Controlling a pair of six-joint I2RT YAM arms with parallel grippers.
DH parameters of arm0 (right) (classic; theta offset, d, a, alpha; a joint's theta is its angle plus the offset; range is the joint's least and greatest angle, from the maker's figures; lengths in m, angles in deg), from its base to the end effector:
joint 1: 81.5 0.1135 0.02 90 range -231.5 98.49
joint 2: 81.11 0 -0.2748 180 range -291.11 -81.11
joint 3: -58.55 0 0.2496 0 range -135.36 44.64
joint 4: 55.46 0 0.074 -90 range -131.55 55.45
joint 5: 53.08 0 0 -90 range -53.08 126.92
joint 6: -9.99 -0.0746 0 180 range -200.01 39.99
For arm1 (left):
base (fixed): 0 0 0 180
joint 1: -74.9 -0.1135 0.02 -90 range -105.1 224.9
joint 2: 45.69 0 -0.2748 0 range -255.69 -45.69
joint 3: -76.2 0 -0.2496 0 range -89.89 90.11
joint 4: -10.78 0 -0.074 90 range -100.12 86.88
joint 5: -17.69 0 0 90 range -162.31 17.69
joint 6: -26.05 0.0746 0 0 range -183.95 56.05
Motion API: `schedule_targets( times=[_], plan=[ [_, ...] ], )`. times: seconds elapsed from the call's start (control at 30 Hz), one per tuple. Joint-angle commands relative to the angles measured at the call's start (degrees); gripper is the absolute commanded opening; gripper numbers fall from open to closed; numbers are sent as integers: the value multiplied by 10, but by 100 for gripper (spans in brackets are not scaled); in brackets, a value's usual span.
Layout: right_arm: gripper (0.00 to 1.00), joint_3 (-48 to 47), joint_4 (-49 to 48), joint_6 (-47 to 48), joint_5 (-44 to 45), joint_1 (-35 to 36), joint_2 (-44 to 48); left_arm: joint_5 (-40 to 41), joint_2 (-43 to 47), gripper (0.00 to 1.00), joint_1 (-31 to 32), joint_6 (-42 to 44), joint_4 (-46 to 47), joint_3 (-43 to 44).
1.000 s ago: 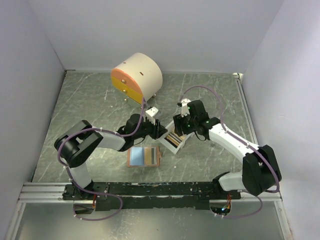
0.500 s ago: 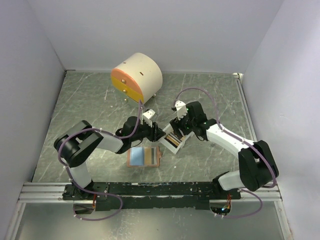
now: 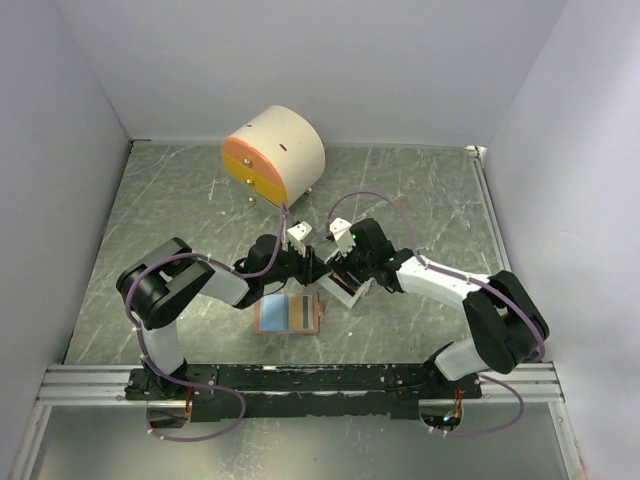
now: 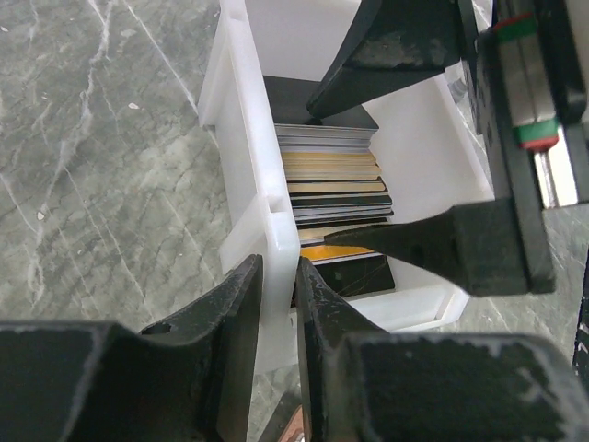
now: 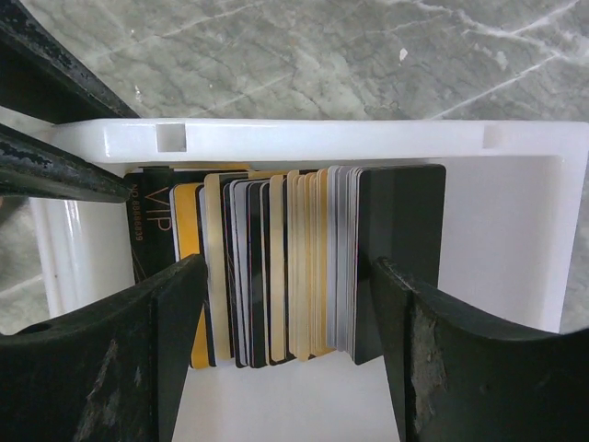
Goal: Put the credit cards into the card holder
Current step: Pick up the credit card from the storage box.
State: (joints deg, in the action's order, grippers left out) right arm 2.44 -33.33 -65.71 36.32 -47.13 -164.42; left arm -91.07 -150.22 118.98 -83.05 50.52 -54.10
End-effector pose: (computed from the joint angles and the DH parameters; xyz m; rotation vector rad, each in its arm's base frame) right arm 0.2528 0.1739 0.1596 -1.0094 2.2203 0.1701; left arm 0.2508 -0.2763 0.1378 0.6601 1.8433 -1.0528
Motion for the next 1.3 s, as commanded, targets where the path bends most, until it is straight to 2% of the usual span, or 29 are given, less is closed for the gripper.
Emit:
schedule_targets(
  times=[0.0, 0.23, 0.43, 0.83, 1.03, 1.27],
  plan=[
    [72, 17, -37, 9, 87, 22, -10, -20, -4, 29, -3, 4, 42, -6],
    [68, 25, -58, 13, 149, 25, -24, -32, -13, 20, -5, -5, 53, -7],
    [61, 36, -85, 10, 187, 26, -11, -51, -23, 7, -8, -5, 57, -2],
    [59, 8, -129, 74, 237, 21, -16, -80, -41, 7, -14, -25, 80, -4],
    [57, 1, -140, 95, 220, -11, -12, -89, -50, 7, -17, -27, 72, 5],
    [46, -3, -145, 95, 192, -37, -22, -100, -62, 7, -18, -32, 83, 5]
  ],
)
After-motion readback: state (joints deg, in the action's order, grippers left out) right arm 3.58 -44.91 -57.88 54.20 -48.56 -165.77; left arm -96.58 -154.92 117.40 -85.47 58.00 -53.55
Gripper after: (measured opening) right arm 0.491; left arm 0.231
